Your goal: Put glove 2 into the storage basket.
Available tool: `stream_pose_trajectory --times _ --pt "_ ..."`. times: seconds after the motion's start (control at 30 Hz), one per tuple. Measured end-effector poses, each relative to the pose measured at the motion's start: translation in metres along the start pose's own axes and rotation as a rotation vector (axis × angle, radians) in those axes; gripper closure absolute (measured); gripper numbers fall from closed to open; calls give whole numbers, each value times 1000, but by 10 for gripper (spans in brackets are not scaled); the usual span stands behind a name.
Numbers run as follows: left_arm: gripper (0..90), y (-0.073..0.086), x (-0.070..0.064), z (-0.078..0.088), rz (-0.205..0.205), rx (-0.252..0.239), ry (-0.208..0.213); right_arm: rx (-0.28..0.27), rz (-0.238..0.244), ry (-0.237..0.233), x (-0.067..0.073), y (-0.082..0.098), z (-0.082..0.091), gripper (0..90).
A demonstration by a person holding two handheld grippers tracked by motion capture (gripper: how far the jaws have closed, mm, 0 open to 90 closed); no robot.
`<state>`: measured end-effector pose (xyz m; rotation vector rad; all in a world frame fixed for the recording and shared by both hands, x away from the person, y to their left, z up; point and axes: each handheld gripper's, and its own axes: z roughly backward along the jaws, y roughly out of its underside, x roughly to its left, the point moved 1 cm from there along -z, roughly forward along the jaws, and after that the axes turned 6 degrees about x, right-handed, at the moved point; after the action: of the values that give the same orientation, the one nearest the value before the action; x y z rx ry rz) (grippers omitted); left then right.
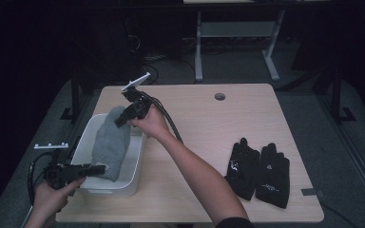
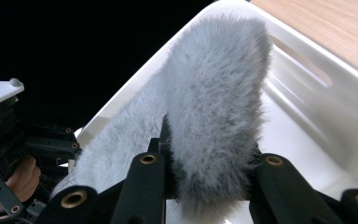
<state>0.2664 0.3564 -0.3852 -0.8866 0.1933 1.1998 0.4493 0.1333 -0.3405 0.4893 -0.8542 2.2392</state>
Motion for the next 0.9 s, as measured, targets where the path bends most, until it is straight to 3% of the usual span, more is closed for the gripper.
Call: stream_pose_trajectory --times 0.43,0.9 --pt "406 5 6 -6 -1 66 -49 29 -21 -6 -8 7 -19 727" --pt "361 6 3 -11 -21 116 -85 44 -19 -9 -11 14 -25 730"
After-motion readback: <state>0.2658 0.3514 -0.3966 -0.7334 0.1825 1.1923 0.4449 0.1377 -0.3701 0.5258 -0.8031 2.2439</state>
